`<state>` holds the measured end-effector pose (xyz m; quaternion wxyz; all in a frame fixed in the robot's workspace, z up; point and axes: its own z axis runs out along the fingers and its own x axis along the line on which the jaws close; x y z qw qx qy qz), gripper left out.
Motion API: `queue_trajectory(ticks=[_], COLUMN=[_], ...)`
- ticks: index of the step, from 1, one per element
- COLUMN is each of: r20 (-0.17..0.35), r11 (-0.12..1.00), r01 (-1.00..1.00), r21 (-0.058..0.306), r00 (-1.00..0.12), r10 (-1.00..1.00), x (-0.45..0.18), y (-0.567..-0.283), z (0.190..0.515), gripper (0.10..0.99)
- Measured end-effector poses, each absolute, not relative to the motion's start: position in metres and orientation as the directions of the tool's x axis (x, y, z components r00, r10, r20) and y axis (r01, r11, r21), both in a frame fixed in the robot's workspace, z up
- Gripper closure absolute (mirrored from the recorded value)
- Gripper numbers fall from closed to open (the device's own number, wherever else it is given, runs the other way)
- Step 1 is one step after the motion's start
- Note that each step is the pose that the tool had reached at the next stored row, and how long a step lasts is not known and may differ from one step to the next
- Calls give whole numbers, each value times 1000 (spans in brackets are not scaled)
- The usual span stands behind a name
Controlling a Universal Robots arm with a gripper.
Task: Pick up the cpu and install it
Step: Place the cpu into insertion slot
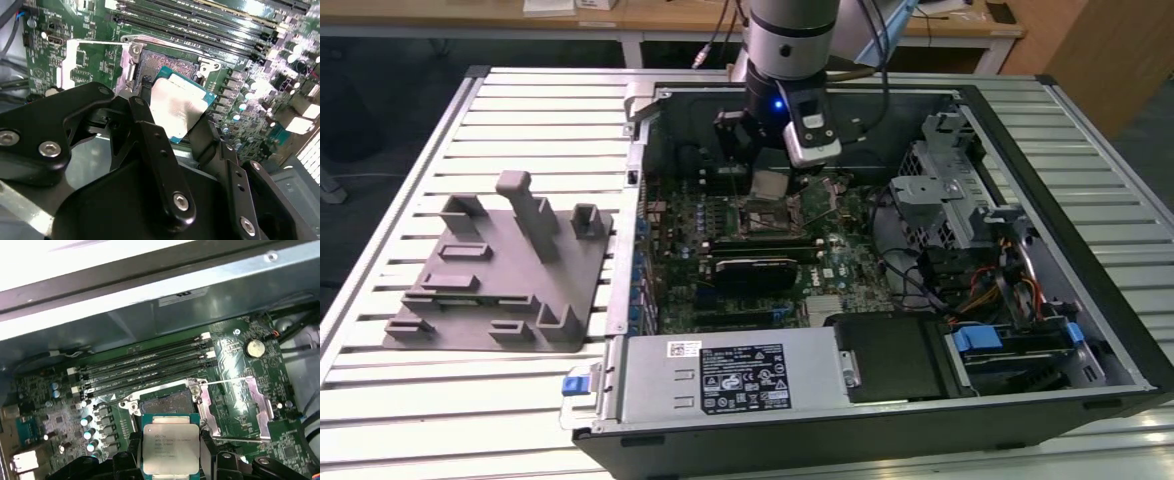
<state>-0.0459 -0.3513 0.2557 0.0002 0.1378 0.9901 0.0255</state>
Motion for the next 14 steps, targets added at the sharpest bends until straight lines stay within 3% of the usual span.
queue_trajectory(ticks=[14], r20=[6], r11=[909], r01=[414], r21=[48], r00=[-910], r10=[414], x=[-46], y=[-351], z=[256], gripper=[545])
